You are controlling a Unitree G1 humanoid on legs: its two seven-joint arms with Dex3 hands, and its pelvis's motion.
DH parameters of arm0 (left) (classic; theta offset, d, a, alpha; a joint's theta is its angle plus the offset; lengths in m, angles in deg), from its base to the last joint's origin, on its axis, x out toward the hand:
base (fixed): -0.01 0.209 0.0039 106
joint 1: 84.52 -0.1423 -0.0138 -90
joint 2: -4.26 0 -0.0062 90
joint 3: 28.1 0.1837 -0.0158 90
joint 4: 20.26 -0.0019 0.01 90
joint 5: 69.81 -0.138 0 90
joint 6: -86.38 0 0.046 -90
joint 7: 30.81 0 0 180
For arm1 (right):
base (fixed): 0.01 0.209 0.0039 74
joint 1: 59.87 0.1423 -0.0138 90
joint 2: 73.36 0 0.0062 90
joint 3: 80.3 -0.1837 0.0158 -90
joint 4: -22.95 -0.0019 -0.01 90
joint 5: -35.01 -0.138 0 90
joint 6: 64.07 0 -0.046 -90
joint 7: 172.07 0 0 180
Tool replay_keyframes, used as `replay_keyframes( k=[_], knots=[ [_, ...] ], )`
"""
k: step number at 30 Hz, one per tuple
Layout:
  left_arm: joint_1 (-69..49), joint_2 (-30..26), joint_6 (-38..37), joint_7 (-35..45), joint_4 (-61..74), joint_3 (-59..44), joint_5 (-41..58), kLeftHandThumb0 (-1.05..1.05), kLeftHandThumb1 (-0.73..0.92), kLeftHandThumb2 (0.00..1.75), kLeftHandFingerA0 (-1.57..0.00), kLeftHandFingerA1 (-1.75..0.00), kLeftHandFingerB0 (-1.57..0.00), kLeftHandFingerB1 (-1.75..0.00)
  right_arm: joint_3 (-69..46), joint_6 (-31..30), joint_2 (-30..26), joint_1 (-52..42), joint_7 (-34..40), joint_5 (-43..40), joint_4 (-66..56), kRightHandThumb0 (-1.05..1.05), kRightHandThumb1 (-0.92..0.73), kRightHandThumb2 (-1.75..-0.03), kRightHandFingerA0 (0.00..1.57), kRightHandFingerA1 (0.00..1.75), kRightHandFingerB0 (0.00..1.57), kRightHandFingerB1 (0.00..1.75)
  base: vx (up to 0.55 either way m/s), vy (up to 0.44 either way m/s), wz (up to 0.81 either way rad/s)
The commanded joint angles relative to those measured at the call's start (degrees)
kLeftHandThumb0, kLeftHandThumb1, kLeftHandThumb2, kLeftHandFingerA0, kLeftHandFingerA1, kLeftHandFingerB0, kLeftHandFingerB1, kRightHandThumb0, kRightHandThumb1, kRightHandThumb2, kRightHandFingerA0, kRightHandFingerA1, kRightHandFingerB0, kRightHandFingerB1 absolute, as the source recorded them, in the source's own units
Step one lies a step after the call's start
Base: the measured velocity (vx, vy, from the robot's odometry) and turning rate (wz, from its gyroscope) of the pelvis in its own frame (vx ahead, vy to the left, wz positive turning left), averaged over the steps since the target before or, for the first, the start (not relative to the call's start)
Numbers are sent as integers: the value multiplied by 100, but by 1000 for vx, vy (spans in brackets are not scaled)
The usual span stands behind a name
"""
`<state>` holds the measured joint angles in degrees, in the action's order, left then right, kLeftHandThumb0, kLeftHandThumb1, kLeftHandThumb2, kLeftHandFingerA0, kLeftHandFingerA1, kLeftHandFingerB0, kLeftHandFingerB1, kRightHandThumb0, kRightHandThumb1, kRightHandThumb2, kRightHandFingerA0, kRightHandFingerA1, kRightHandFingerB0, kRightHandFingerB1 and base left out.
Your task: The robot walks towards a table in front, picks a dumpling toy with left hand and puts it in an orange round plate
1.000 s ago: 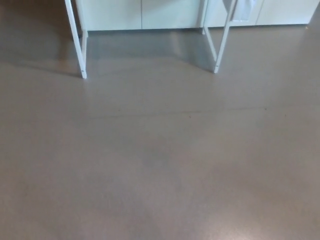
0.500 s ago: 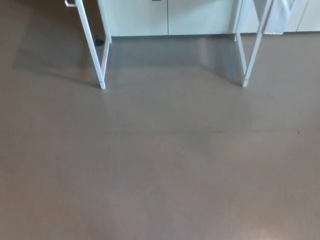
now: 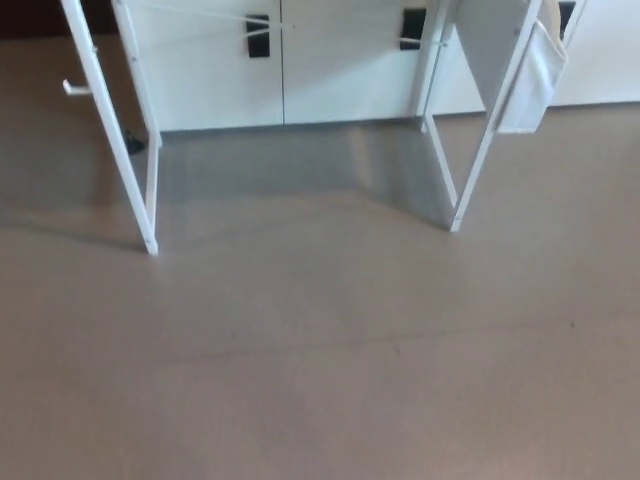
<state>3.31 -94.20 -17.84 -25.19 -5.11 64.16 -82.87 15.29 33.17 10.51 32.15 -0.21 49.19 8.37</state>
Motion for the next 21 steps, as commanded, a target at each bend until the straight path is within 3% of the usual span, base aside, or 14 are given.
replay_keyframes(
  k=[1,2,3,4,10,17,19,20,21],
  knots=[
    [-56,-71,-35,77,-5,28,-10,-37,66,61,-73,-46,-28,-31,-24,-15,-23,2,-127,-22,26,-48,-59,-86,53,57,31,47,305,-20,18],
    [-73,-75,-46,81,-5,33,-13,-38,67,60,-69,-44,-29,-31,-19,-17,-18,-6,-132,-18,21,-41,-71,-61,61,47,39,35,410,-63,13],
    [-99,-80,-63,87,-5,39,-17,-38,67,60,-69,-44,-29,-31,-11,-22,-10,-20,-139,-14,12,-41,-71,-61,61,47,39,35,423,-66,23],
    [-124,-87,-76,103,-5,22,4,-37,67,61,-72,-45,-28,-31,-7,-13,4,-41,-129,-9,17,-47,-58,-86,54,58,33,47,520,-96,21],
    [-126,-96,-51,104,-11,101,-58,-38,67,61,-70,-44,-28,-31,-116,-3,27,-76,-238,-124,-1,-45,-58,-86,51,59,34,49,516,-98,32],
    [-132,-107,-55,148,-4,148,-46,-38,68,61,-74,-44,-29,-31,-137,-3,55,-115,-195,-104,14,-45,-58,-85,53,59,34,48,434,3,-19],
    [-134,-118,-64,202,9,144,-27,-39,68,60,-66,-42,-29,-31,-101,-9,62,-128,-176,-61,26,-45,-60,-86,53,57,35,49,488,135,-40],
    [-113,-108,-41,201,-20,153,-34,-47,56,77,-56,-53,-26,-41,-129,-30,71,-123,-191,-87,42,-44,-60,-86,53,57,36,49,522,235,65],
    [-107,-111,-29,212,-29,166,-45,-38,67,60,-67,-42,-31,-31,-133,-32,71,-130,-203,-95,39,-45,-59,-86,52,58,36,49,513,199,-93]
  ],
)
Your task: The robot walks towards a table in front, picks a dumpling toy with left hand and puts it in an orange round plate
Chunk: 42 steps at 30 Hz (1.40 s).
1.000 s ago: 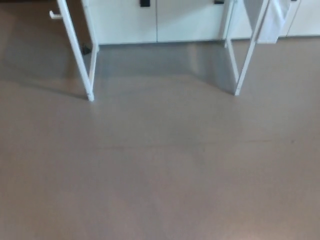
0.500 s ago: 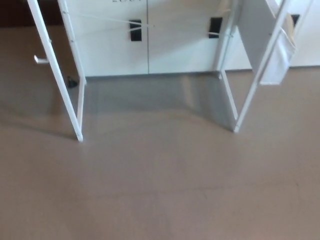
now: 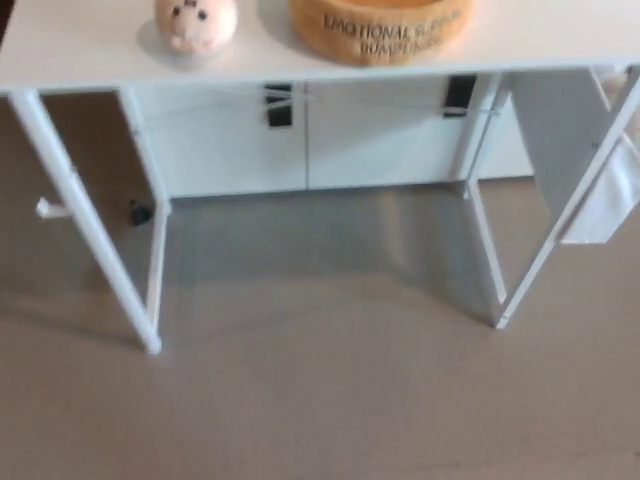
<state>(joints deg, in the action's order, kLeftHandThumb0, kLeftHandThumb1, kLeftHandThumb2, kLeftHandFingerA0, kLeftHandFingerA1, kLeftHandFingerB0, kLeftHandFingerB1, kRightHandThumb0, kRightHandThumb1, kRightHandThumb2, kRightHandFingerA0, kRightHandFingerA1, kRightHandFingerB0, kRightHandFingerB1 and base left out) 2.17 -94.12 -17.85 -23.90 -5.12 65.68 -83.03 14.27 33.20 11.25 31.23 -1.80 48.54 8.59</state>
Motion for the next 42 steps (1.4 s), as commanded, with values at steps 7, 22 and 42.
replay_keyframes(
  k=[7,22,42],
  knots=[
    [22,-158,-109,171,8,68,-39,-37,68,60,-58,-41,-34,-33,44,-16,13,-47,45,43,47,-39,-71,-62,64,48,48,38,383,165,-10],
    [-8,-180,-175,228,34,141,-52,-45,57,80,-53,-52,-32,-44,85,-3,27,-168,49,56,61,-40,-72,-62,64,47,49,39,206,-59,8],
    [-108,-206,-283,179,11,338,-130,-39,68,60,-56,-40,-39,-34,60,87,52,-425,42,-13,20,-39,-69,-61,64,47,52,40,118,26,1]
  ],
)
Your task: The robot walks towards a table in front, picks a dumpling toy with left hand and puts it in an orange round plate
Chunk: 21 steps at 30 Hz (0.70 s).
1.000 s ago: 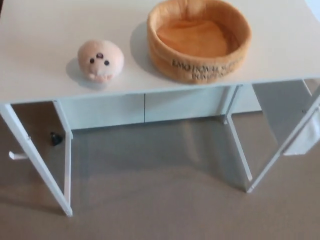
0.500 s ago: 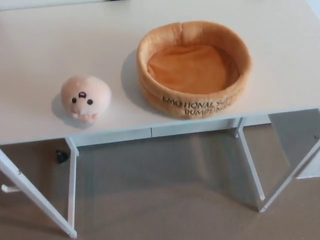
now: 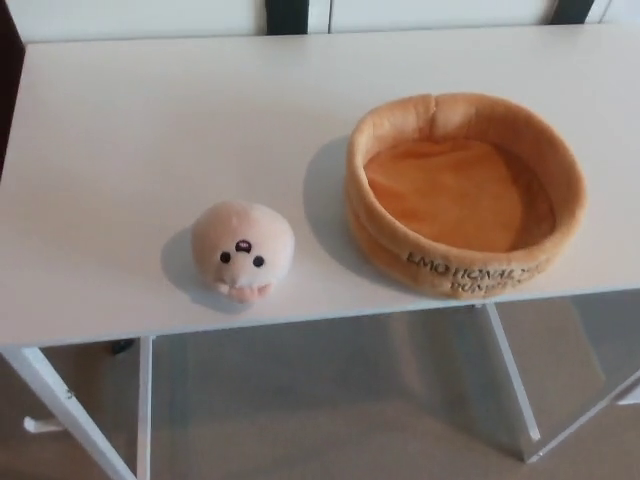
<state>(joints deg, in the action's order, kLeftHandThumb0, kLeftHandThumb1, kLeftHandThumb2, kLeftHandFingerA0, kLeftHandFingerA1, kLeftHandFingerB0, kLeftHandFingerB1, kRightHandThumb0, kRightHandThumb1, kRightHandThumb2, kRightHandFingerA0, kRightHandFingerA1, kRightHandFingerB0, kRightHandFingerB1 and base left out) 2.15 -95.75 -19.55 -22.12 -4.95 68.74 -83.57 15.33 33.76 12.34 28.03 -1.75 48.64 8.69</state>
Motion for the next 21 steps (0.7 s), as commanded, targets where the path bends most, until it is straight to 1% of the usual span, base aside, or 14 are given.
replay_keyframes(
  k=[1,5,7,9,10,13,14,15,16,17,18,21],
  knots=[
    [-113,-43,-120,1,-2,33,-71,-39,68,60,-56,-40,-39,-34,-48,29,-57,-108,38,-22,11,-39,-69,-61,64,47,52,40,87,-19,6],
    [-267,24,-138,-6,-24,-6,-29,-36,67,60,-57,-40,-40,-35,-5,56,-94,-297,52,18,-4,-39,-69,-61,65,49,53,40,112,-83,8],
    [-309,36,-158,42,-19,13,-44,-36,69,60,-57,-40,-40,-34,-16,82,-99,-363,107,17,29,-39,-69,-61,69,53,53,39,95,-102,-3],
    [-235,81,-85,22,-60,10,-51,-35,69,61,-54,-40,-39,-34,21,59,-121,-304,97,59,31,-41,-70,-62,69,51,53,39,46,-45,-5],
    [-200,92,-56,15,-63,14,-57,-38,69,61,-53,-40,-37,-34,21,54,-125,-271,95,60,34,-40,-70,-62,68,50,53,40,0,0,0],
    [-205,86,-84,-10,-54,11,-54,-38,68,60,-54,-40,-36,-33,-52,118,-106,-298,123,-9,40,-39,-69,-61,67,48,53,40,18,96,-13],
    [-191,70,-77,-43,-68,20,-72,-38,67,60,-59,-41,-35,-33,-38,97,-89,-278,120,7,41,-37,-68,-61,67,47,55,40,19,184,-9],
    [-185,63,-74,-58,-74,24,-79,-38,67,60,-59,-41,-35,-33,-32,88,-81,-269,119,15,41,-37,-68,-61,67,47,55,40,-52,226,-14],
    [-190,54,-88,-81,-52,42,-97,-47,55,78,-58,-54,-29,-43,-33,63,-73,-277,142,19,55,-38,-67,-61,70,50,55,40,-12,325,-19],
    [-192,50,-94,-93,-44,51,-104,-47,55,78,-58,-54,-29,-43,-34,52,-70,-280,152,21,61,-38,-67,-61,70,50,55,40,67,172,-21],
    [-164,58,-51,-98,-18,53,-100,-36,68,62,-69,-44,-30,-32,-48,51,-72,-282,133,-1,39,-39,-68,-61,69,52,55,40,70,152,-15],
    [-81,59,-28,-112,-10,67,-121,-35,69,61,-68,-43,-31,-32,-69,57,-70,-238,123,-20,28,-39,-68,-61,69,51,54,40,62,151,-2]
  ],
)
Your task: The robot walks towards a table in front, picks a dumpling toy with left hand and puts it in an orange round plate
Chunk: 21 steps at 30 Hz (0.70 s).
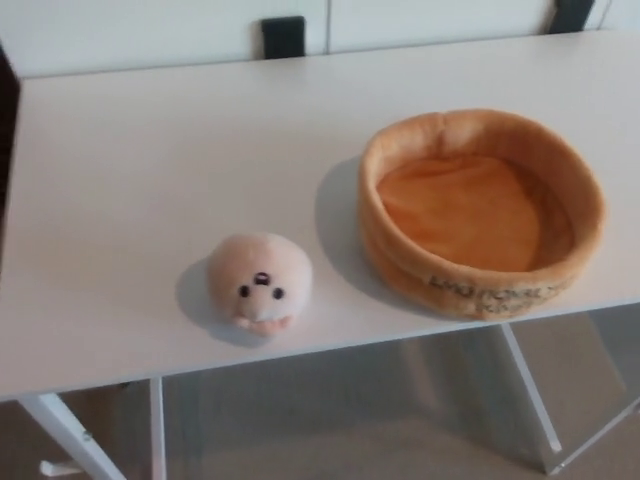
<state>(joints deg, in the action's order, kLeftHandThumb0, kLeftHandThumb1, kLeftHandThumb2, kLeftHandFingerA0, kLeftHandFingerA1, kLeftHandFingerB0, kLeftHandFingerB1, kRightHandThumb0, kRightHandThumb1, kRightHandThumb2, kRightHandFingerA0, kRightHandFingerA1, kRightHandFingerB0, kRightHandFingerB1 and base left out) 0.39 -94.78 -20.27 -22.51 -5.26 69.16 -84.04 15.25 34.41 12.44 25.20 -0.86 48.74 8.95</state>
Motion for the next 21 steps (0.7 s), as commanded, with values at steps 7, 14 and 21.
replay_keyframes(
  k=[7,14,21],
  knots=[
    [88,-109,-397,222,371,-15,-7,-36,68,61,-74,-56,-29,-31,-54,-16,-144,94,-68,-31,-47,-40,-71,-62,63,47,52,39,79,30,8],
    [-821,-397,-593,263,2480,141,-97,-36,63,59,-32,-34,-29,-31,-6,-57,-103,131,-66,7,-18,-40,-70,-62,64,47,52,39,32,-84,3],
    [-2810,-783,-1478,-199,5287,-541,-49,-35,57,57,-40,-39,-30,-30,-17,-46,-131,131,-84,-28,-51,-40,-71,-61,63,47,51,39,3,-12,1]
  ],
)
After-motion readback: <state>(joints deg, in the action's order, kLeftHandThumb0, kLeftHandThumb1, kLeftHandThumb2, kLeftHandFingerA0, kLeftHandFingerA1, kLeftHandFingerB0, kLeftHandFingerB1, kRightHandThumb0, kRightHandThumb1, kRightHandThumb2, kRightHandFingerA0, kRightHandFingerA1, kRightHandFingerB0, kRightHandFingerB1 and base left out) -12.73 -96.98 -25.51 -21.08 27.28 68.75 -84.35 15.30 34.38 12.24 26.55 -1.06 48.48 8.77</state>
